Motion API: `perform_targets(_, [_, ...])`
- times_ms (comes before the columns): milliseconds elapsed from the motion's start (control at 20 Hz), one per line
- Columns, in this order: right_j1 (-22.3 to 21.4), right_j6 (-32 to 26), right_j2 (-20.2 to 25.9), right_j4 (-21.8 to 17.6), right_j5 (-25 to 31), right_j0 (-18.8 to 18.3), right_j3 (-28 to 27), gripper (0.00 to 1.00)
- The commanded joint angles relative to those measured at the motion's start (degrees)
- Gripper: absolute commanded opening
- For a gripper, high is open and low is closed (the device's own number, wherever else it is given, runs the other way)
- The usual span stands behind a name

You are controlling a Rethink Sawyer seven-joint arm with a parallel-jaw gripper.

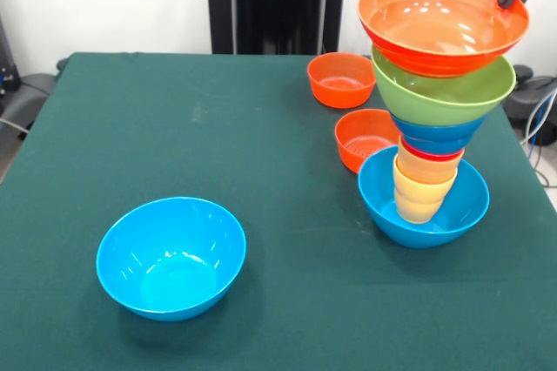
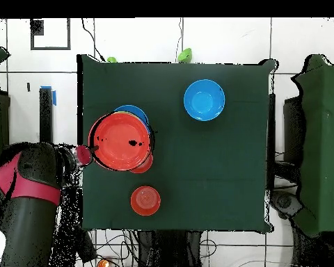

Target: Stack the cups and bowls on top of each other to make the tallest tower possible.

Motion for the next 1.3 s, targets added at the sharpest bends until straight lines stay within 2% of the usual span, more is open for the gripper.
perform_targets(50, [1.7, 9.3, 3.3, 0.7, -0.8, -0.8, -2.4, 0.00])
perform_targets(1300, [2.4, 9.9, 3.3, 0.7, -2.2, -1.3, -3.3, 0.00])
